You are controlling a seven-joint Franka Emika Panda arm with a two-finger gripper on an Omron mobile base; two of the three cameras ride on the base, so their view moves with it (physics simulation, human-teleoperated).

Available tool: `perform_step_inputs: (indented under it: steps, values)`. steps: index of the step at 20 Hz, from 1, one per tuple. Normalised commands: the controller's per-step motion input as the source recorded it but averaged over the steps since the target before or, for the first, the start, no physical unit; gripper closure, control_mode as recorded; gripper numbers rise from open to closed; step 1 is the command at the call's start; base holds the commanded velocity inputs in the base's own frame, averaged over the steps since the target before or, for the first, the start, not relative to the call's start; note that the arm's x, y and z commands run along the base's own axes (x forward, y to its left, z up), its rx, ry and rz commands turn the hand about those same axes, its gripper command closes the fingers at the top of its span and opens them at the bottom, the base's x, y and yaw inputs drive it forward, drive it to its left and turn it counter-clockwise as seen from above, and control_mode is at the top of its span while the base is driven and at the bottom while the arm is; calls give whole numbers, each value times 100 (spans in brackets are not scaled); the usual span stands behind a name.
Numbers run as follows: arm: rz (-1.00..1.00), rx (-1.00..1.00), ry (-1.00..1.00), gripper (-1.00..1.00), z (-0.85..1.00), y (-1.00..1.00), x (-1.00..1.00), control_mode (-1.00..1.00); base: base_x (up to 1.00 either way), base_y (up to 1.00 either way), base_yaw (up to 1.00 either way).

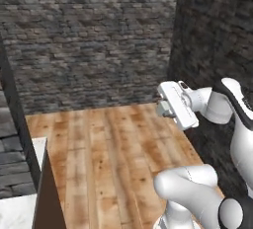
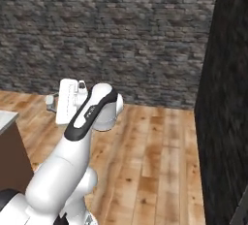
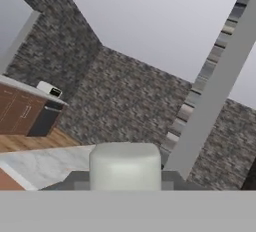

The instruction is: Pick up the marshmallow and place it in the cup of hot chocolate on the dining counter.

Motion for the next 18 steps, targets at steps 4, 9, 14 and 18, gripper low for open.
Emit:
perform_step_inputs:
  steps: [4, 9, 14, 18]
  values:
    - [0, 0, 0, 100, 0, 0, 0, 100, 100, -23, 12]
    - [0, 0, 0, 100, 0, 0, 0, 100, 100, -1, 8]
    - [0, 0, 0, 100, 0, 0, 0, 100, 100, 0, 18]
    - [0, 0, 0, 100, 0, 0, 0, 100, 100, -4, 40]
